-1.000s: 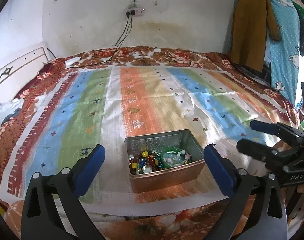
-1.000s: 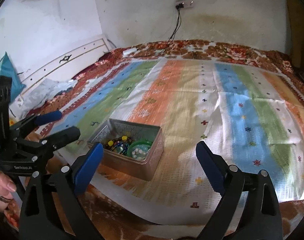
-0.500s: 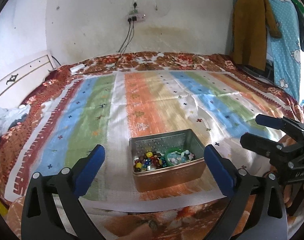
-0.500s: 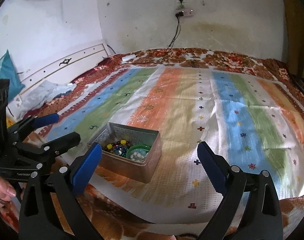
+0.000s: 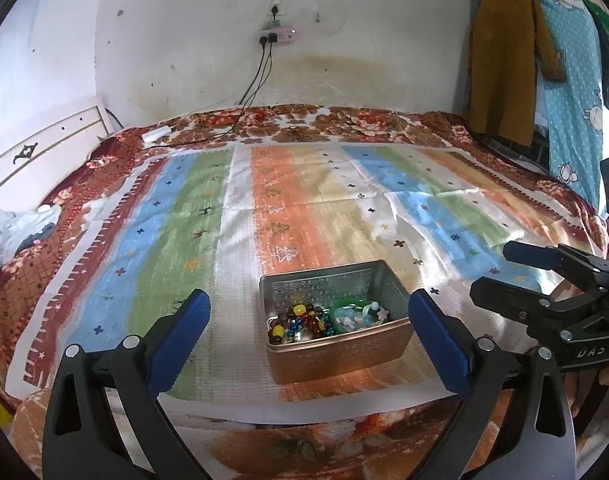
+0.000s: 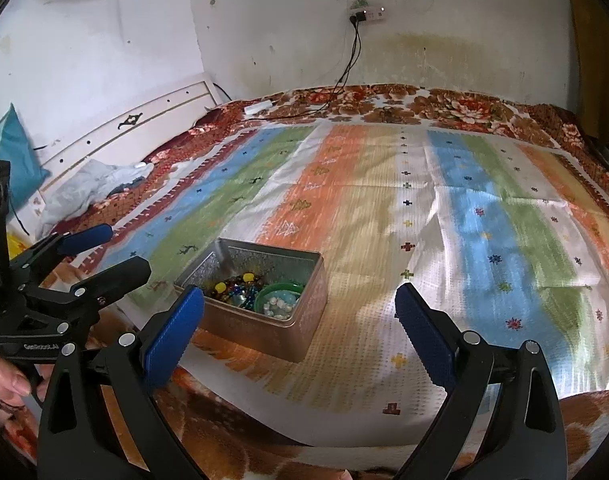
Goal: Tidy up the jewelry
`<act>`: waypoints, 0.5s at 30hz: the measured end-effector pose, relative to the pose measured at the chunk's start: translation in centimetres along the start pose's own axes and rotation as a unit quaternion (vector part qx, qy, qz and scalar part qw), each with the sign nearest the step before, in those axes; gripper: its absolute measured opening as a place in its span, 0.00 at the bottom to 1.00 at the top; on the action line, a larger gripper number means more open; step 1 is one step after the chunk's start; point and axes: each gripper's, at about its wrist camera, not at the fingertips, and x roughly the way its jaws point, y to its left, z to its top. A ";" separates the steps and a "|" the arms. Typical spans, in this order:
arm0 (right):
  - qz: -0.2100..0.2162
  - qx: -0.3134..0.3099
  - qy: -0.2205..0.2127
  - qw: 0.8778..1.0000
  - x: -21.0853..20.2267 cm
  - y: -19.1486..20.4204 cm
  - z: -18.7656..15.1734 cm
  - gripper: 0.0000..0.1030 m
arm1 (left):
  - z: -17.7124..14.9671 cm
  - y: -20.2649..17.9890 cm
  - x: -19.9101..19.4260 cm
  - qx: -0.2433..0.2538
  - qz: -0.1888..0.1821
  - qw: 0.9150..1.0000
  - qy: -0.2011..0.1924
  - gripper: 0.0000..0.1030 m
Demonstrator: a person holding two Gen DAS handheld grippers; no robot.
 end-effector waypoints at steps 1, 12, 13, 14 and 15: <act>-0.001 -0.001 0.000 1.000 0.0 0.0 0.0 0.94 | 0.0 0.0 0.1 0.000 0.001 1.000 0.001 0.94; -0.002 -0.006 0.002 1.000 0.1 0.3 0.0 0.94 | 0.1 0.5 0.2 -0.012 0.002 1.000 0.003 0.94; -0.002 -0.006 0.002 1.000 0.1 0.3 0.0 0.94 | 0.1 0.5 0.2 -0.013 0.002 1.000 0.003 0.94; -0.002 -0.006 0.002 1.000 0.1 0.3 0.0 0.94 | 0.1 0.5 0.2 -0.013 0.002 1.000 0.003 0.94; -0.001 -0.006 0.002 1.000 0.1 0.3 0.0 0.94 | 0.1 0.5 0.2 -0.013 0.002 1.000 0.003 0.94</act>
